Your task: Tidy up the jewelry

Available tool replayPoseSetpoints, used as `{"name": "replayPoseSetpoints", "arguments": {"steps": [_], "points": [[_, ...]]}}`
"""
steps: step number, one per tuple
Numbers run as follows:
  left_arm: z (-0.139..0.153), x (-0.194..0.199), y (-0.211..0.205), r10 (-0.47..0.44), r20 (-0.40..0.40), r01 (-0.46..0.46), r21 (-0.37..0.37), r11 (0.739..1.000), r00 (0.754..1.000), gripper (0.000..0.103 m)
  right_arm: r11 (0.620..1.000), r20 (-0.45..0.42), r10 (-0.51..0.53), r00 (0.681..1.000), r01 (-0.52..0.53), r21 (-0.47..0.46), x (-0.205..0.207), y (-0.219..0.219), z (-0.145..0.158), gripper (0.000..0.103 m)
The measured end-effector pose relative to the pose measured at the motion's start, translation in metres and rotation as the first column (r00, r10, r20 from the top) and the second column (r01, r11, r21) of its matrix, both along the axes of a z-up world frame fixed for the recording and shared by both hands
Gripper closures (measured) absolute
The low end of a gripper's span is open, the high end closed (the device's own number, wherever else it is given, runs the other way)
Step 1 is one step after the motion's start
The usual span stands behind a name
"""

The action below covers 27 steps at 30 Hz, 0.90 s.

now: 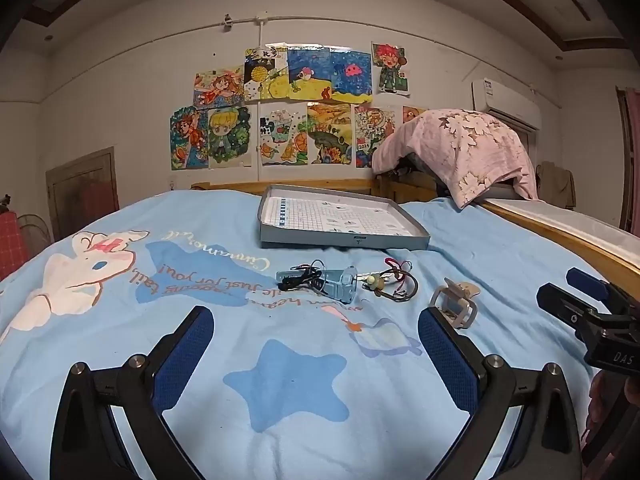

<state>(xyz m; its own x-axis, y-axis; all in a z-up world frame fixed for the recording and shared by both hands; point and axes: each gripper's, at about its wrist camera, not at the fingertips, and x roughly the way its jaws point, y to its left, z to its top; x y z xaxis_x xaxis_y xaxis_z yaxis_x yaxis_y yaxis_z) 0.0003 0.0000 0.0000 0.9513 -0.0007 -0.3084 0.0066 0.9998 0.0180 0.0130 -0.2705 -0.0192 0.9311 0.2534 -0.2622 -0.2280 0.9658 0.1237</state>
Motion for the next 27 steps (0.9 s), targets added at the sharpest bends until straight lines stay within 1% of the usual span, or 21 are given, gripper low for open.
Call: {"name": "replayPoseSetpoints", "arguments": {"steps": [1, 9, 10, 15, 16, 27], "points": [[0.000, 0.000, 0.000, 0.000, 0.000, 0.000, -0.001, 1.000, 1.000, 0.000, 1.000, 0.021, 0.000, 1.000, 0.000, -0.001, -0.001, 0.000, 0.000, 0.001], [0.000, 0.002, -0.003, 0.000, -0.005, 0.000, -0.008, 1.000, 1.000, 0.000, 1.000, 0.001, 0.009, 1.000, -0.009, 0.009, -0.002, -0.002, 0.000, 0.001], [0.001, 0.001, -0.001, -0.004, -0.004, 0.004, -0.011, 1.000, 1.000, 0.000, 1.000, -0.002, 0.002, 1.000, -0.002, -0.008, 0.002, -0.003, 0.000, 0.001], [0.001, 0.001, 0.000, -0.006, -0.003, 0.006, -0.015, 1.000, 1.000, 0.000, 1.000, -0.004, 0.004, 1.000, -0.004, -0.006, -0.002, -0.011, 0.000, 0.001], [0.001, 0.001, 0.000, -0.006, -0.003, 0.006, -0.015, 1.000, 1.000, 0.000, 1.000, -0.004, -0.001, 1.000, 0.001, -0.013, 0.001, -0.002, -0.001, 0.001], [0.002, 0.001, 0.001, -0.007, -0.003, 0.007, -0.012, 1.000, 1.000, 0.000, 1.000, -0.001, -0.003, 1.000, 0.003, -0.010, 0.003, -0.001, -0.004, 0.001]]}}
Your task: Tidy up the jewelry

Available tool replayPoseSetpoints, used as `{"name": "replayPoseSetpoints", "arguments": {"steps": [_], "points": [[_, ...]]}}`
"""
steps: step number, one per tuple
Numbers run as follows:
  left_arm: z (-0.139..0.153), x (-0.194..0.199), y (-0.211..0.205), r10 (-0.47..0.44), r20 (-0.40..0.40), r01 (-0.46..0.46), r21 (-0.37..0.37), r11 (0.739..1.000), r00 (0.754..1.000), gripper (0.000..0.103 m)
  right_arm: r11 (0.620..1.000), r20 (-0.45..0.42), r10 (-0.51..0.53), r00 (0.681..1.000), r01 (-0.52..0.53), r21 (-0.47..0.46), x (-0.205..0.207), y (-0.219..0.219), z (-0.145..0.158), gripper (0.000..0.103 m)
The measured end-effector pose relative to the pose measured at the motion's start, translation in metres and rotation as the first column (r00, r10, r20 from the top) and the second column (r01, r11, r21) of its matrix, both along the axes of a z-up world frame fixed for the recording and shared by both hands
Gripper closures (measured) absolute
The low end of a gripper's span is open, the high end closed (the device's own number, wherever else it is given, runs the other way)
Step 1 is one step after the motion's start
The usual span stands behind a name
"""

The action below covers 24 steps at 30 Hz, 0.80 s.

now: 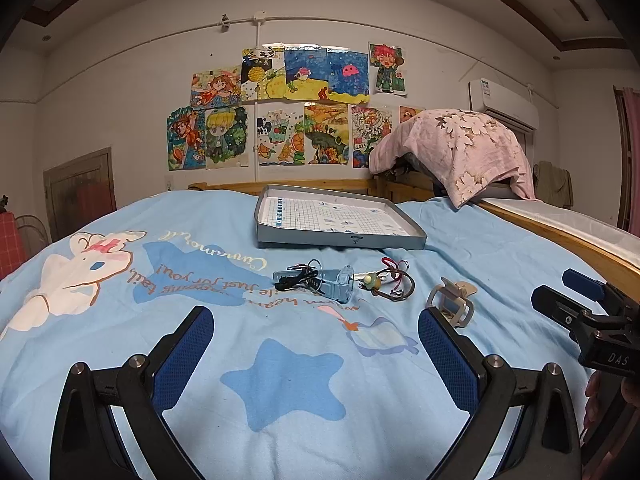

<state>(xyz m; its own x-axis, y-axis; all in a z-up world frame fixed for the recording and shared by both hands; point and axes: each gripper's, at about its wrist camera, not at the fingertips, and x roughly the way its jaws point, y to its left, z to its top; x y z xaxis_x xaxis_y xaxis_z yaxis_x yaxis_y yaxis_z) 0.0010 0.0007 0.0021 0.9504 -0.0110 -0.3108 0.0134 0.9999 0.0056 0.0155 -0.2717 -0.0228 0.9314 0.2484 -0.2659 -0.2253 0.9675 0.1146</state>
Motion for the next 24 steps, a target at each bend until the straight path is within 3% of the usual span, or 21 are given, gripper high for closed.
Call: {"name": "replayPoseSetpoints", "arguments": {"steps": [24], "points": [[-0.0001, -0.0006, -0.0004, -0.001, 0.003, 0.001, 0.005, 1.000, 1.000, 0.000, 1.000, 0.008, 0.000, 1.000, 0.000, -0.001, -0.0019, -0.0027, -0.0013, 0.001]]}}
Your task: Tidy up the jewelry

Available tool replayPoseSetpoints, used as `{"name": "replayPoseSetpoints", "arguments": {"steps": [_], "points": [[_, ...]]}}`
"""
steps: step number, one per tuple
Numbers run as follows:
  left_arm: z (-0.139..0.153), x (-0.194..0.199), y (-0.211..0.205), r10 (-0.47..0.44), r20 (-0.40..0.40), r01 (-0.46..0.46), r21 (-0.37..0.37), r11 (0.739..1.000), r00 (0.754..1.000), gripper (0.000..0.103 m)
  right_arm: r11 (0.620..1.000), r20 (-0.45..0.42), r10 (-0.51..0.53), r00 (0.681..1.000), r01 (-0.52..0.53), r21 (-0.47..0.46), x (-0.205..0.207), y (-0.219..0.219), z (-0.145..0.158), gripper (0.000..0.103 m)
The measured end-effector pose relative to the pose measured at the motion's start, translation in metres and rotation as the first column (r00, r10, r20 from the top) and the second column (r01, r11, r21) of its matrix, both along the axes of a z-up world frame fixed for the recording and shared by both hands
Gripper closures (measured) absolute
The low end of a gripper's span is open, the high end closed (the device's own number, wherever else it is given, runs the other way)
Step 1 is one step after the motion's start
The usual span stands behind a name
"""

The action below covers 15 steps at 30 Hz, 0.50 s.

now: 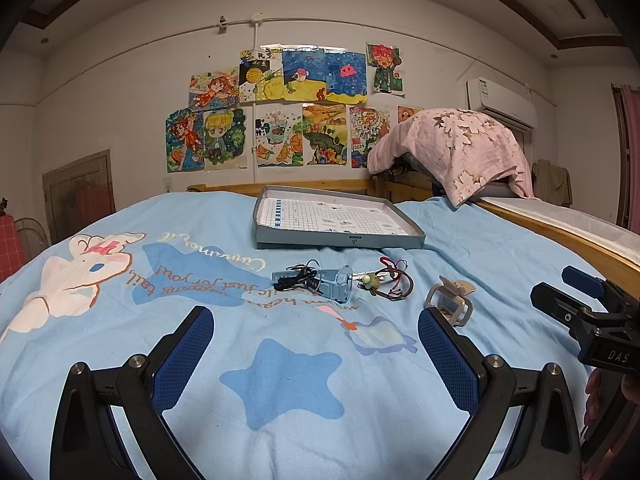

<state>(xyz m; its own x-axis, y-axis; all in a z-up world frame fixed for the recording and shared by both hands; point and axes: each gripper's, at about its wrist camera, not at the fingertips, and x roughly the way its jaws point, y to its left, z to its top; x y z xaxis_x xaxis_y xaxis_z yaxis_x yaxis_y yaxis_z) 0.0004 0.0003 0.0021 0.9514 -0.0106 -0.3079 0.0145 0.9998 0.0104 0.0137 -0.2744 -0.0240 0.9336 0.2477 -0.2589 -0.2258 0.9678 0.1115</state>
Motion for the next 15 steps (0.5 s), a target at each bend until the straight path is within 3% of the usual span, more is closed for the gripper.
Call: {"name": "replayPoseSetpoints", "arguments": {"steps": [15], "points": [[0.0002, -0.0001, -0.0002, 0.000, 0.001, 0.000, 0.002, 1.000, 1.000, 0.000, 1.000, 0.000, -0.001, 1.000, 0.001, 0.001, 0.0002, 0.0012, -0.0002, 0.001]]}}
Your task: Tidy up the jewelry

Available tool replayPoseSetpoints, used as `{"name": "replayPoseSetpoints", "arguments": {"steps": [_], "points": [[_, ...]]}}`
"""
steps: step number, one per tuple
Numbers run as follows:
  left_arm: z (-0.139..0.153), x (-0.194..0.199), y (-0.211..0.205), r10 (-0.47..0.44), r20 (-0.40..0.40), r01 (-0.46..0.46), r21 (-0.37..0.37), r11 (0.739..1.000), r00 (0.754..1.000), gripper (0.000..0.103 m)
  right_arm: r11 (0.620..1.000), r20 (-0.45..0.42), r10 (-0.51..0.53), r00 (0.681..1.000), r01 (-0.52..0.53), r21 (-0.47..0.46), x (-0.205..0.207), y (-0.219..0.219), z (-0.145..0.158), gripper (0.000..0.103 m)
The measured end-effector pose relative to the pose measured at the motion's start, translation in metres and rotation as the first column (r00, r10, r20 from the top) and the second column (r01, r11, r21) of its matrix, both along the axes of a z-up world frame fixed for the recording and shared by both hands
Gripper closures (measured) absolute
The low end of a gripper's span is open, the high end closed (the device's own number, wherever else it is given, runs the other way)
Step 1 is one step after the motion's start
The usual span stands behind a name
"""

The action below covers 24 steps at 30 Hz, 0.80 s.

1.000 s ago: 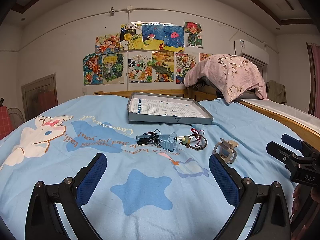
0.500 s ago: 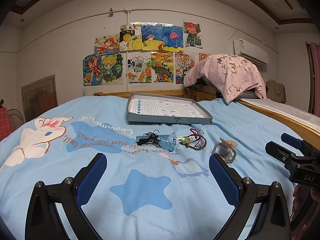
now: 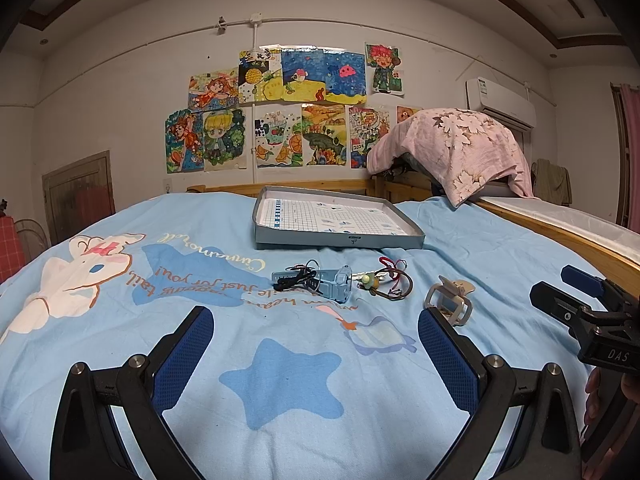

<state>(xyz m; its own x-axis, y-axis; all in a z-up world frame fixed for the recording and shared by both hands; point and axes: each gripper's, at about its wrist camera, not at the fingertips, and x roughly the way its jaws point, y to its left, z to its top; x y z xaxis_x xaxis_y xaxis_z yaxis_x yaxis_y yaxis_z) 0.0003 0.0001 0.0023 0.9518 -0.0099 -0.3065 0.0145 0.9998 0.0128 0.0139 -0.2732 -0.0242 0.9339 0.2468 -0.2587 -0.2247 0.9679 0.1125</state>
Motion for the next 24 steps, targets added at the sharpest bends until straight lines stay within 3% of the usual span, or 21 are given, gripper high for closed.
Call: {"name": "replayPoseSetpoints", "arguments": {"steps": [24], "points": [[-0.0002, -0.0002, -0.0002, -0.001, 0.002, 0.001, 0.004, 1.000, 1.000, 0.000, 1.000, -0.007, 0.005, 1.000, -0.005, 0.010, 0.0003, 0.0023, -0.0003, 0.001]]}}
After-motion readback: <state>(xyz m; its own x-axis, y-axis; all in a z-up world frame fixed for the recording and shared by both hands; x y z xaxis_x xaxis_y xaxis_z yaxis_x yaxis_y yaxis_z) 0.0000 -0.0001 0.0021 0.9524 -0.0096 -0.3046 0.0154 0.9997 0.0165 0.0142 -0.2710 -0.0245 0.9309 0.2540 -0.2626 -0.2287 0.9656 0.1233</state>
